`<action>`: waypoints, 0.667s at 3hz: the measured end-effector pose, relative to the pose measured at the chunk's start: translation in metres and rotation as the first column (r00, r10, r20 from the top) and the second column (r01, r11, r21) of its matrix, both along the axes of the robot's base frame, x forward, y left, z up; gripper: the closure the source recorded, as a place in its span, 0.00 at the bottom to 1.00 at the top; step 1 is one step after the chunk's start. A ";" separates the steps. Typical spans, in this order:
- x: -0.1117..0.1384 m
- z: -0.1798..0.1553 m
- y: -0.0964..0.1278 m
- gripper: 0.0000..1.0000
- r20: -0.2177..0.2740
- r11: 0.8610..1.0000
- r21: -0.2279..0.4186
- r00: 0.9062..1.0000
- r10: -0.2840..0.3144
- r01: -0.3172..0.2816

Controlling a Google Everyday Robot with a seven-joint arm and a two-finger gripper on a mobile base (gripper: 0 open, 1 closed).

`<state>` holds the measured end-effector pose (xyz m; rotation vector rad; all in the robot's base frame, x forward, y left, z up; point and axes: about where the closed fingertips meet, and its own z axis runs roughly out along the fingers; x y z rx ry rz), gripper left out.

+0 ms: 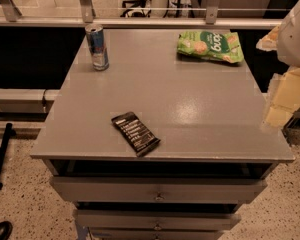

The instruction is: Move green rice chip bag near rxbar chocolate

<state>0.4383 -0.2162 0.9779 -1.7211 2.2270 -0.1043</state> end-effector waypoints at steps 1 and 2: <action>0.000 0.000 0.000 0.00 0.000 1.000 0.000 1.000 0.000 0.000; 0.014 -0.002 0.001 0.00 0.043 1.000 0.018 0.999 0.016 -0.017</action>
Offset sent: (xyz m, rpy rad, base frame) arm 0.0520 0.0032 -0.0109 0.0688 -0.1431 0.0633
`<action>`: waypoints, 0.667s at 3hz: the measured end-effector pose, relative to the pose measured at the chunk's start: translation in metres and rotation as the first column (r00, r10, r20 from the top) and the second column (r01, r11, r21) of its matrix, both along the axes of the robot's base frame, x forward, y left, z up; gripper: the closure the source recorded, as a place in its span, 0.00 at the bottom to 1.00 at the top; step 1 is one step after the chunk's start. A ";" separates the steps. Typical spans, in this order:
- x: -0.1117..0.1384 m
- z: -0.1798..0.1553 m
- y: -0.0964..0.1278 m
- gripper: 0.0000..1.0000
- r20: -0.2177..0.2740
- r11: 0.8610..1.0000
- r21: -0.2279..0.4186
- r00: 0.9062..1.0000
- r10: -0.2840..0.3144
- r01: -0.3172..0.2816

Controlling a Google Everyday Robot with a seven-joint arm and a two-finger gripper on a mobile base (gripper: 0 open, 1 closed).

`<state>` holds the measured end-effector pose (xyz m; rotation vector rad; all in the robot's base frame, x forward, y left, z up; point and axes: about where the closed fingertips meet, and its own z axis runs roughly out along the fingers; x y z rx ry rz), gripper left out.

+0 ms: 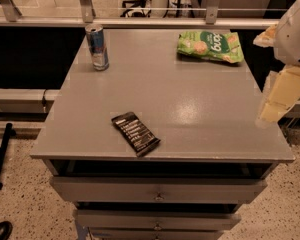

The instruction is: Move green rice chip bag near rxbar chocolate

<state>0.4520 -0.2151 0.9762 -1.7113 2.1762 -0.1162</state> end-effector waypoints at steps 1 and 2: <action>0.043 -0.009 -0.004 0.00 0.081 0.998 0.058 0.997 0.005 -0.010; 0.100 -0.017 -0.004 0.00 0.172 0.993 0.114 0.985 0.020 -0.040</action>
Offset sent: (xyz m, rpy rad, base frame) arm 0.1791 -0.0065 -0.0245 0.1998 -0.3019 0.0576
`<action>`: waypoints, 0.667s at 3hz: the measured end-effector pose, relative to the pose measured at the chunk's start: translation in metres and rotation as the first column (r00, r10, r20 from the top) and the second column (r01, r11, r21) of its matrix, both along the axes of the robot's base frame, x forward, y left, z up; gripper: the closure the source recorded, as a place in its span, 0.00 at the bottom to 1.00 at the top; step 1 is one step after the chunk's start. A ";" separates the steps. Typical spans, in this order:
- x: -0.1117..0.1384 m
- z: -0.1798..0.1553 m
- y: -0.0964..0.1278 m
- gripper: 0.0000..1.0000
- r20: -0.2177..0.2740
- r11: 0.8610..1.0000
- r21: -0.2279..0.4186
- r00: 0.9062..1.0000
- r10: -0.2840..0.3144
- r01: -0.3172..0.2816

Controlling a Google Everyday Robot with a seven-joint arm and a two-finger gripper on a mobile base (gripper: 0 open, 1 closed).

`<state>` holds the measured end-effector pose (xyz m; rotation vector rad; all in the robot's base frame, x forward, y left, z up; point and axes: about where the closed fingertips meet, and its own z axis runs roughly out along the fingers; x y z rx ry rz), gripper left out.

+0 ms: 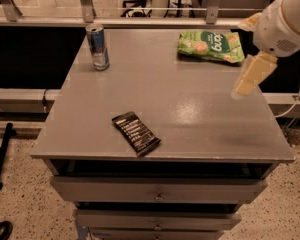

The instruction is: Move green rice chip bag near rxbar chocolate

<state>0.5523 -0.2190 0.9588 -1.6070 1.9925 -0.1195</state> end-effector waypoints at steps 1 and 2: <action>0.058 -0.007 0.007 0.00 0.065 0.997 0.077 0.998 0.021 -0.026; 0.117 -0.018 0.016 0.00 0.098 0.986 0.163 0.995 0.023 -0.039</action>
Offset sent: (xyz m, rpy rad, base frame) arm 0.1929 0.0240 -0.0263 0.2779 -0.1413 0.0327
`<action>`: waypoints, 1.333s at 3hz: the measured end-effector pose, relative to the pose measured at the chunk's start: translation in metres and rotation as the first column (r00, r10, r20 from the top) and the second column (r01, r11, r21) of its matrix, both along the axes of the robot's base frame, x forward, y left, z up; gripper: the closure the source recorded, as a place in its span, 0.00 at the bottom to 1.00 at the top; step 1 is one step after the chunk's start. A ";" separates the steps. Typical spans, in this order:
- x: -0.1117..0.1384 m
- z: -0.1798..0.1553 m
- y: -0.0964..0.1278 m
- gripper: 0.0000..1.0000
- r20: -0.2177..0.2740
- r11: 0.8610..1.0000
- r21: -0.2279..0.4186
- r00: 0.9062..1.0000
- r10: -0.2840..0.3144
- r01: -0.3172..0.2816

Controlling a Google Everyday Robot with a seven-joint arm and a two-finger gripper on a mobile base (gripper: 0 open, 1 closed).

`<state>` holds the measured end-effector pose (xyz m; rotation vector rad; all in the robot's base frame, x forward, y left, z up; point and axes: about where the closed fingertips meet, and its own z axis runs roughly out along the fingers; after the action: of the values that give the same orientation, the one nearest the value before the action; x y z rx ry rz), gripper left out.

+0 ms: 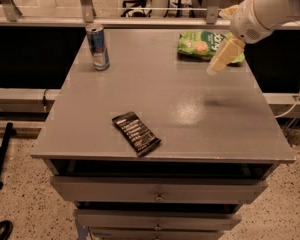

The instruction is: Move green rice chip bag near rxbar chocolate

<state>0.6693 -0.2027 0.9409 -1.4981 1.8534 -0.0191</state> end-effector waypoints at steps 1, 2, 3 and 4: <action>0.046 -0.012 0.004 0.00 -0.008 0.993 0.116 1.000 -0.021 0.022; 0.081 -0.025 0.007 0.00 -0.029 0.978 0.200 0.998 -0.059 0.064; 0.107 -0.040 0.002 0.00 -0.054 0.962 0.246 0.993 -0.109 0.119; 0.127 -0.061 -0.010 0.02 -0.080 0.952 0.247 0.982 -0.168 0.183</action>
Offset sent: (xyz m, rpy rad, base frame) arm 0.1288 0.0017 -0.0329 0.3087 0.0366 -0.1223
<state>0.7964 -0.2129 0.8795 -1.1672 1.9493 0.1727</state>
